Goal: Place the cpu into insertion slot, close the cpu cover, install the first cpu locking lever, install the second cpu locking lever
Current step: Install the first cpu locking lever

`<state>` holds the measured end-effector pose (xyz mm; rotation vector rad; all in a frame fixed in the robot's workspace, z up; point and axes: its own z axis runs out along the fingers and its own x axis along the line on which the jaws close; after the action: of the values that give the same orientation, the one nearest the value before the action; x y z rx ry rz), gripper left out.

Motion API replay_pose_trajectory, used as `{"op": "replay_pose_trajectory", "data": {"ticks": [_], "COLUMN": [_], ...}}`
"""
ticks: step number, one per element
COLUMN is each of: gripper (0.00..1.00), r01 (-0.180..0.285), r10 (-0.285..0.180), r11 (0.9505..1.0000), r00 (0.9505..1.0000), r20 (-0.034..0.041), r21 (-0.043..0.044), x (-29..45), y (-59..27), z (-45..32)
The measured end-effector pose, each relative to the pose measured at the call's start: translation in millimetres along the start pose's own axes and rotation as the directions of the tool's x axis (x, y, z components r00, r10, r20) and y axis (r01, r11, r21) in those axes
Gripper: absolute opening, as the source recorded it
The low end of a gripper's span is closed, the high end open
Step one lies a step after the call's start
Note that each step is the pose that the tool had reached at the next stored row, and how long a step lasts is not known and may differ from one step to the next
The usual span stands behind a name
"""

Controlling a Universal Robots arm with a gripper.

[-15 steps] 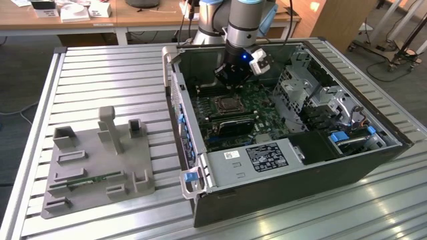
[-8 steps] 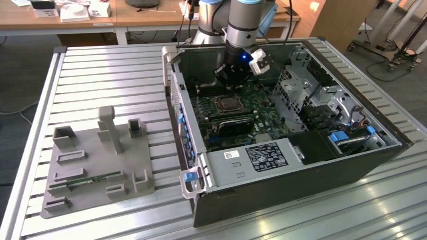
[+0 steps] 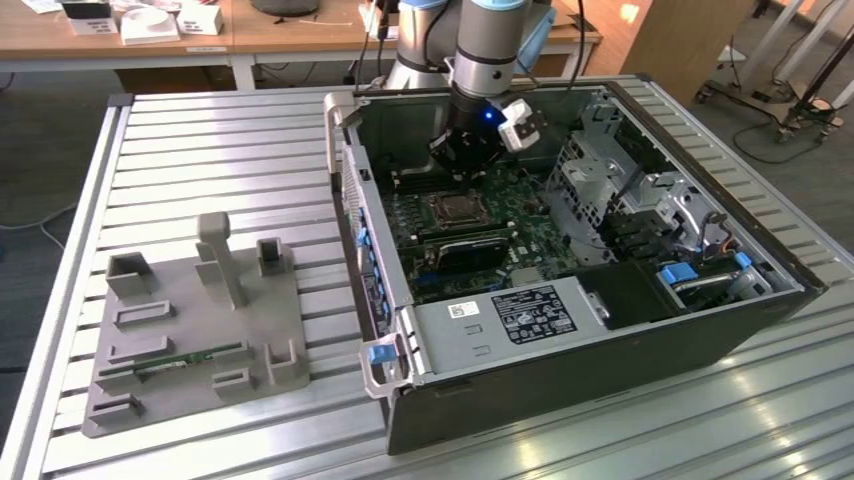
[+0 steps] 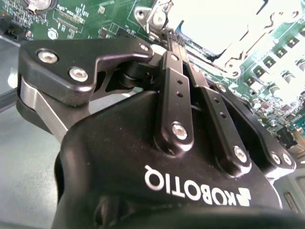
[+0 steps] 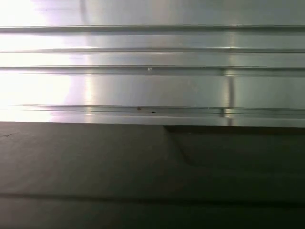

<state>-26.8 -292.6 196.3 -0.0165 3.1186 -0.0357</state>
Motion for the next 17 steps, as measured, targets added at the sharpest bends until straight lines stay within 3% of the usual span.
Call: {"op": "replay_pose_trajectory", "data": {"ticks": [9,15,17], "gripper": [0.10,0.10,0.10], "r01": [0.000,-0.001,-0.001], "r10": [0.000,0.001,0.001], "r11": [1.0000,0.9996,0.9993], "r00": [1.0000,1.0000,1.0000], "r20": [0.0007,0.0006,0.0007], "r21": [-0.0044,-0.0275,-0.0387], "x": [-0.2,-0.2,-0.4], "y": [3.6,3.4,2.7], "z": [-1.1,-4.7,-4.7]}}
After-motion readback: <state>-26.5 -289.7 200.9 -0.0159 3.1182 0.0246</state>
